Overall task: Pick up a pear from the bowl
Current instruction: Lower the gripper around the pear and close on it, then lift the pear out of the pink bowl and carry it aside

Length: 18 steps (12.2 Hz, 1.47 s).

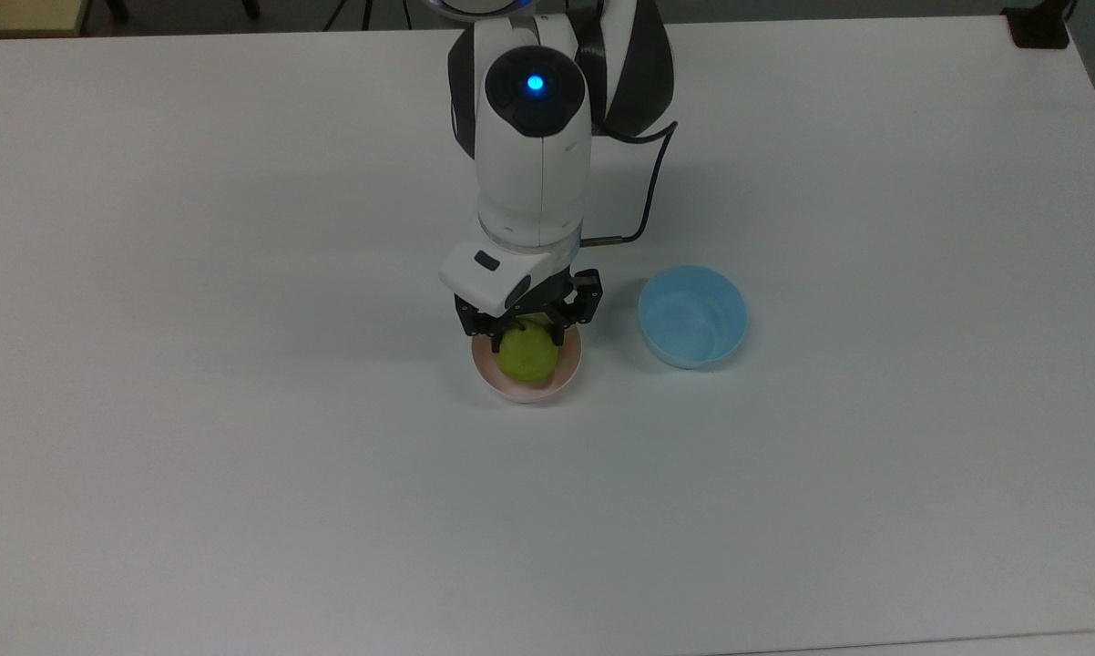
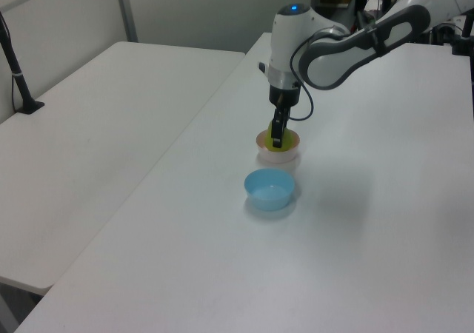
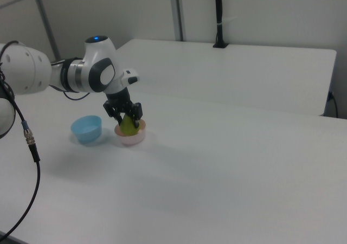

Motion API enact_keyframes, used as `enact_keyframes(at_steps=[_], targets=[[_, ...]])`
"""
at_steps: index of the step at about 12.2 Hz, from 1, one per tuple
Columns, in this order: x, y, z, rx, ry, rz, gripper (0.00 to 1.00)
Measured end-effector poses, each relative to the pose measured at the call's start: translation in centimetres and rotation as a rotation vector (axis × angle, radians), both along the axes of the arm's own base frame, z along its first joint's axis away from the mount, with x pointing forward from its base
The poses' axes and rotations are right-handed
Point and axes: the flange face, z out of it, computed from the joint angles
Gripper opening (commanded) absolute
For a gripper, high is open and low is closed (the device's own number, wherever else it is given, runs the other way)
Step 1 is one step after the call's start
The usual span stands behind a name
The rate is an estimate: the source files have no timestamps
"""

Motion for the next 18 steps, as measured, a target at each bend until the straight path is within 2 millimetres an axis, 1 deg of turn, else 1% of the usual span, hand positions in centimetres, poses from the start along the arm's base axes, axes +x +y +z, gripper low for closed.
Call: enact_keyframes(at_steps=[1, 3, 4, 5, 7, 8, 10, 12, 13, 14, 16, 18], targets=[[0.0, -0.4, 1.4, 0.001, -0.011, -0.006, 0.45], [-0.2, -1.8, 4.4, 0.004, -0.036, -0.027, 0.45], [-0.2, -2.4, 5.2, 0.004, -0.044, -0.035, 0.45], [-0.2, -3.4, 6.2, 0.003, -0.053, -0.05, 0.45], [-0.1, -5.8, 6.8, 0.001, -0.06, -0.085, 0.46], [-0.1, -7.2, 6.8, 0.0, -0.06, -0.106, 0.46], [0.0, -11.0, 6.5, -0.007, -0.055, -0.134, 0.46], [0.0, -13.8, 5.7, -0.013, -0.044, -0.149, 0.46], [0.2, -15.7, 5.1, -0.016, -0.05, -0.162, 0.46], [0.5, -17.2, 4.4, -0.02, -0.073, -0.175, 0.47], [0.9, -19.3, 2.5, -0.051, -0.089, -0.179, 0.49], [1.1, -20.8, 0.1, -0.077, -0.086, -0.177, 0.54]])
